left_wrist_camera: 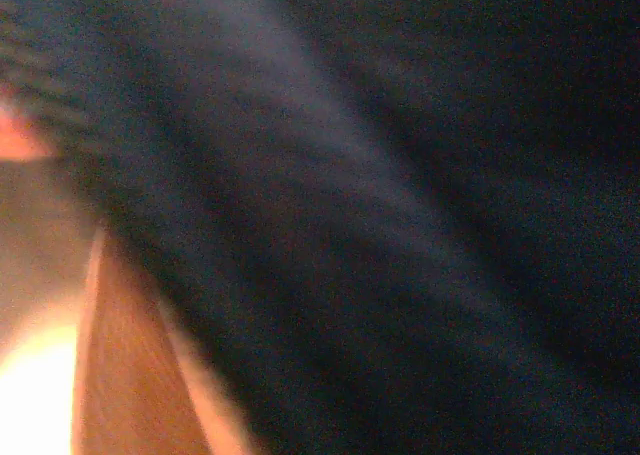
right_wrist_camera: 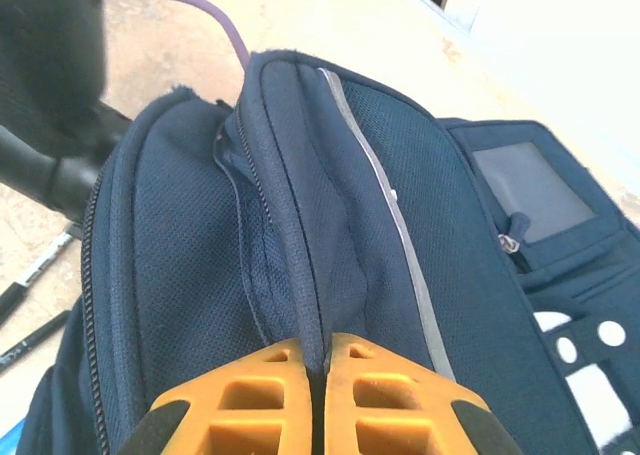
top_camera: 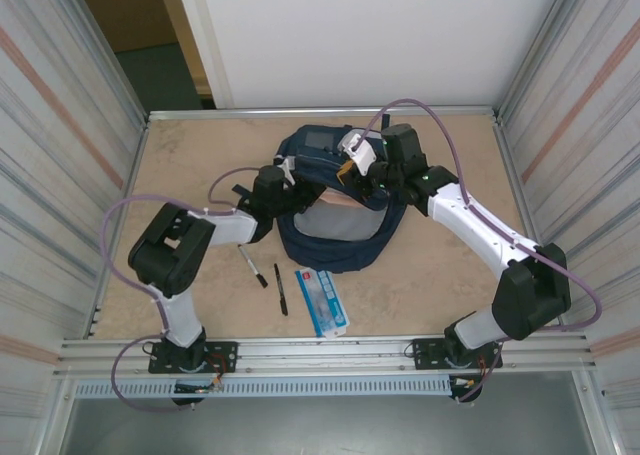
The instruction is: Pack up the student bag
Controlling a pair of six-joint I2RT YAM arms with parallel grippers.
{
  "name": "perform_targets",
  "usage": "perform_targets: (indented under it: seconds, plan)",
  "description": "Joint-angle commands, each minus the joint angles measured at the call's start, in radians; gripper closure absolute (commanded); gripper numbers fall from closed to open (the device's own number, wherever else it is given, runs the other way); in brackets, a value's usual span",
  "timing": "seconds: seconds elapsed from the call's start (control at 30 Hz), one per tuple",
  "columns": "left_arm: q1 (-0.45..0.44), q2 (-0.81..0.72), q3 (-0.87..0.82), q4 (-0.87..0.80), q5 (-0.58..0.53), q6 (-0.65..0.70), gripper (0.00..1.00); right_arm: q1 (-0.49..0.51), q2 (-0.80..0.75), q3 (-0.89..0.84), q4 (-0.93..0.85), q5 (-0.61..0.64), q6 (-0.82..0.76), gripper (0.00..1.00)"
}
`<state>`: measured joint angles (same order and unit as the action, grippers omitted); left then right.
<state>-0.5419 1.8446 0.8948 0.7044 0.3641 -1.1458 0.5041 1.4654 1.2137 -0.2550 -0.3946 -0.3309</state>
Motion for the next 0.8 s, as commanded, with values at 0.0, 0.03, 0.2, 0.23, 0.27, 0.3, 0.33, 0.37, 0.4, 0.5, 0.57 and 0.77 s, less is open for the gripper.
perform_targets:
  seconds: [0.0,0.03,0.2,0.23,0.27,0.3,0.33,0.37,0.4,0.5,0.57,0.77]
  plan:
    - [0.009,0.048,0.044,-0.039,-0.040,0.008,0.74,0.033,-0.053,0.061,0.030,-0.051,0.027,1.00]
    - [0.019,0.057,0.053,-0.072,-0.035,0.035,0.70,0.033,-0.056,0.054,0.031,-0.049,0.027,1.00]
    - [0.078,-0.038,-0.053,-0.122,-0.006,0.016,0.47,0.019,-0.061,0.048,-0.007,-0.050,0.014,1.00]
    - [0.087,-0.076,-0.061,-0.186,0.019,0.039,0.38,0.018,-0.066,0.045,-0.018,-0.046,0.006,1.00]
    - [0.094,-0.121,-0.064,-0.259,0.048,0.077,0.35,0.013,-0.069,0.039,-0.019,-0.049,-0.001,1.00]
    - [0.099,-0.158,-0.065,-0.334,0.067,0.115,0.34,0.005,-0.068,0.038,-0.026,-0.064,-0.008,1.00]
    - [0.103,-0.199,-0.069,-0.420,0.075,0.156,0.32,-0.005,-0.057,0.048,-0.047,-0.087,-0.015,1.00]
    - [0.105,-0.238,-0.069,-0.517,0.072,0.199,0.30,-0.014,-0.045,0.064,-0.075,-0.107,-0.028,1.00]
    - [0.108,-0.271,-0.067,-0.606,0.072,0.235,0.28,-0.015,-0.036,0.077,-0.096,-0.107,-0.038,1.00]
    - [0.121,-0.381,-0.080,-0.804,0.078,0.358,0.27,-0.007,-0.026,0.095,-0.126,-0.095,-0.068,1.00]
    - [0.133,-0.468,-0.092,-0.909,0.045,0.464,0.27,-0.007,-0.020,0.093,-0.124,-0.111,-0.089,1.00]
    - [0.131,-0.743,-0.204,-0.908,-0.013,0.879,0.27,-0.012,0.012,0.134,-0.151,-0.110,-0.120,1.00]
